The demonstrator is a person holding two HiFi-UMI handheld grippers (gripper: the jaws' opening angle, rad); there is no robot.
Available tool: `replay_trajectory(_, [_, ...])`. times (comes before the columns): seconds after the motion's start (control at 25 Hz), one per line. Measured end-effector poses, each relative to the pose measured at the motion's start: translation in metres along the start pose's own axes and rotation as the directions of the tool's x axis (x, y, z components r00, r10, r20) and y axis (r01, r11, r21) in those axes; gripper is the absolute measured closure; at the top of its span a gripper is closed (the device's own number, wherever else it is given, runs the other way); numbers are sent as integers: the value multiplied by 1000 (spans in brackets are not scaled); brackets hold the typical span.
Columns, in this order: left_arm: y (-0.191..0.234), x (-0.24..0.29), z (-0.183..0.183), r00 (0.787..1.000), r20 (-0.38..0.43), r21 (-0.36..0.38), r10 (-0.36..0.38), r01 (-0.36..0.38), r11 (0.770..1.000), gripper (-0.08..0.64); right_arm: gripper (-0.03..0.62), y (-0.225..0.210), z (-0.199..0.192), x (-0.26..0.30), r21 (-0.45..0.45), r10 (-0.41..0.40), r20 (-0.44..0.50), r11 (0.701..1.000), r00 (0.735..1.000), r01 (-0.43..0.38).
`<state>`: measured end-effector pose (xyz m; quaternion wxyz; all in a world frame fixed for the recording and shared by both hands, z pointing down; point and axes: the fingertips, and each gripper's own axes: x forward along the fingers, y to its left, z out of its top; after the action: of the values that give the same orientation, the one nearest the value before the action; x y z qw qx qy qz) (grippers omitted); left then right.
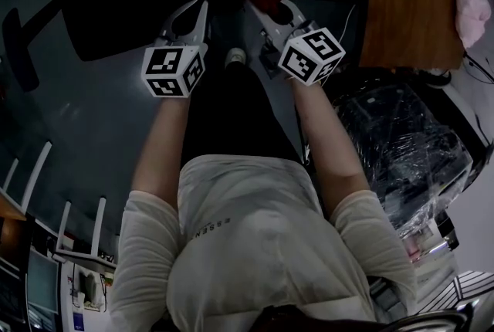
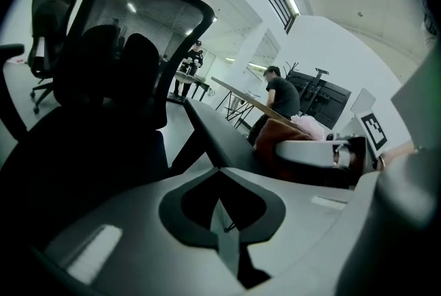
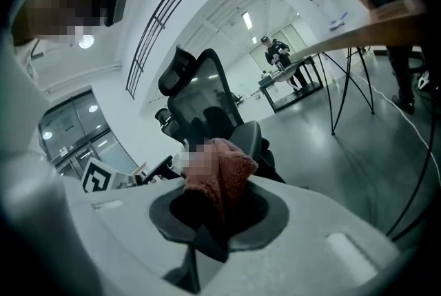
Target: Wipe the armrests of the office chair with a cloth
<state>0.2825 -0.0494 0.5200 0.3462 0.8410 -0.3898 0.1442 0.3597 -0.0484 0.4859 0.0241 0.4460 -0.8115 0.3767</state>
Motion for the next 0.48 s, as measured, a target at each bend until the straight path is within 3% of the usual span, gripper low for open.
replay_trajectory(0.24, [-2,0,-5,1000,-11,24,24,-24,999,555,546,10,-36,-24,-4,12,-79,1000,997,-13])
replay_trajectory(0.48, [-4,-19,-12,999,-9,-3,37,-37,999,545,546,42,-75,-21,-90,58,-218,993,974,-80])
